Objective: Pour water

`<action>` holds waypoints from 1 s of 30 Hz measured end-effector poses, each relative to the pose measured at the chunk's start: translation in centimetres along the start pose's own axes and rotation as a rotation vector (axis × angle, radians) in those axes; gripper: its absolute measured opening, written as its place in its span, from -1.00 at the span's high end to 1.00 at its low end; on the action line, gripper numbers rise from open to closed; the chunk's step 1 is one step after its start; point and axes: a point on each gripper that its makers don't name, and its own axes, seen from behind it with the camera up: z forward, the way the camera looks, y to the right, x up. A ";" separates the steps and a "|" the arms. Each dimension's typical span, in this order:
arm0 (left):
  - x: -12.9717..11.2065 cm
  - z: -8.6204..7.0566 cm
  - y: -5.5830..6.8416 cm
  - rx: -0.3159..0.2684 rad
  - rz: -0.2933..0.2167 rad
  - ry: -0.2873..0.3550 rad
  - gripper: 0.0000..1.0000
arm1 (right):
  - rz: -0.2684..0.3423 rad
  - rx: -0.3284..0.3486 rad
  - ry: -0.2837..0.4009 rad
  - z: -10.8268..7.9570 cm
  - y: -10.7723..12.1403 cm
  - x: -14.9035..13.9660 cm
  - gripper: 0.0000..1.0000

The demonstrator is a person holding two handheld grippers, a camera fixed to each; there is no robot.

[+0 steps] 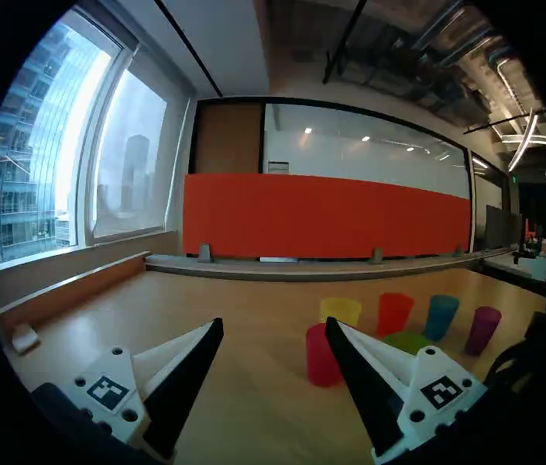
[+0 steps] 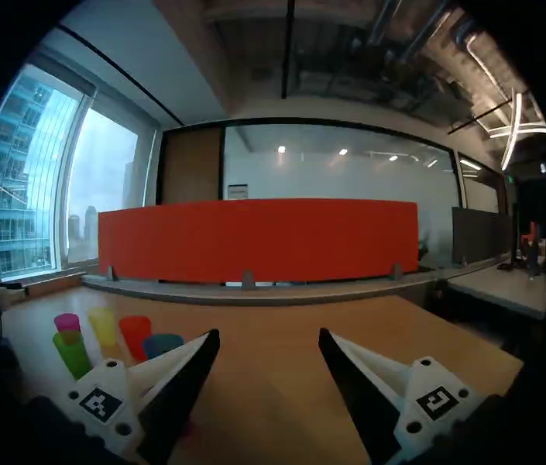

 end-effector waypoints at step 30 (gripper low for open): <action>18.0 0.8 3.4 -0.119 -0.012 0.075 -0.97 | -0.097 0.121 0.024 0.2 -3.5 16.1 -0.98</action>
